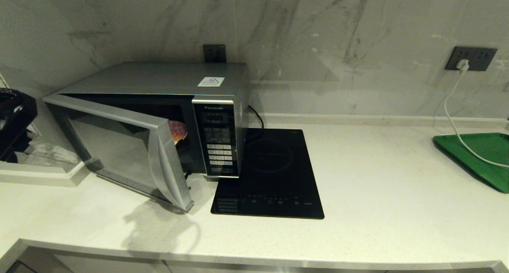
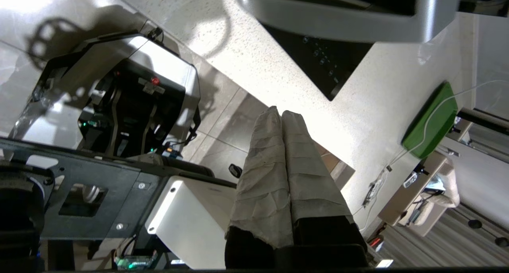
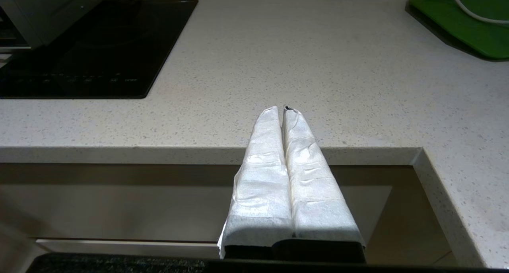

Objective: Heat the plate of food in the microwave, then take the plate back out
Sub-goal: Close the microwave oven

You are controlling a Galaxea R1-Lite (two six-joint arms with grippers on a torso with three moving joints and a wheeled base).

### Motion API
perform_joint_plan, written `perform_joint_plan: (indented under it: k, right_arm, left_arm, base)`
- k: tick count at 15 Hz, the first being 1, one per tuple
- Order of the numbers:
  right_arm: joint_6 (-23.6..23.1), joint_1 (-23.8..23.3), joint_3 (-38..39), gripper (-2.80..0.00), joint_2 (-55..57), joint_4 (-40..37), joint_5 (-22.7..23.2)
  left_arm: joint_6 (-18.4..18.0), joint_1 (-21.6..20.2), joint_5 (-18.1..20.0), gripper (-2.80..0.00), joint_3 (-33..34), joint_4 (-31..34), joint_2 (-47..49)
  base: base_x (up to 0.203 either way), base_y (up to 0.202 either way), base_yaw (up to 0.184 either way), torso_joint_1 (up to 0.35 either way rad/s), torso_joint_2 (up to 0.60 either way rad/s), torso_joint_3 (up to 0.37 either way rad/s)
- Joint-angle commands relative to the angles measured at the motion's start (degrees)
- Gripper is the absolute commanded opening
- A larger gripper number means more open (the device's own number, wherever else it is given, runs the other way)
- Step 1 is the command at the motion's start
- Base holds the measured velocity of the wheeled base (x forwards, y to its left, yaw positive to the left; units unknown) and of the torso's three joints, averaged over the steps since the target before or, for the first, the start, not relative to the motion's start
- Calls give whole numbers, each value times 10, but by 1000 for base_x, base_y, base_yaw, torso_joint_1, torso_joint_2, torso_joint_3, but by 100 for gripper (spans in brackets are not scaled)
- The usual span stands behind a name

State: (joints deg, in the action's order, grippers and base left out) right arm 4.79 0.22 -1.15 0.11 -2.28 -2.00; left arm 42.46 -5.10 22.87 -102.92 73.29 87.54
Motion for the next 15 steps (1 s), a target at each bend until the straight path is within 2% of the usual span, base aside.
perform_joint_plan:
  k: [1, 4, 7, 8, 15]
  right_arm:
    - [0, 0, 0, -280, 0, 0, 0]
    - [0, 0, 0, -280, 0, 0, 0]
    - [0, 0, 0, -280, 0, 0, 0]
    - [0, 0, 0, -280, 0, 0, 0]
    - [0, 0, 0, -280, 0, 0, 0]
  left_arm:
    - [5, 21, 2, -280, 3, -6, 4]
    - [17, 56, -11, -280, 5, -39, 21]
    - [36, 105, -81, -280, 4, -71, 55]
    - [44, 115, -93, -280, 4, -80, 65]
    - [40, 141, -99, -280, 0, -130, 119]
  base:
    - [0, 0, 0, 0, 0, 0]
    - [0, 0, 0, 0, 0, 0]
    - [0, 0, 0, 0, 0, 0]
    - [0, 0, 0, 0, 0, 0]
    - [0, 0, 0, 0, 0, 0]
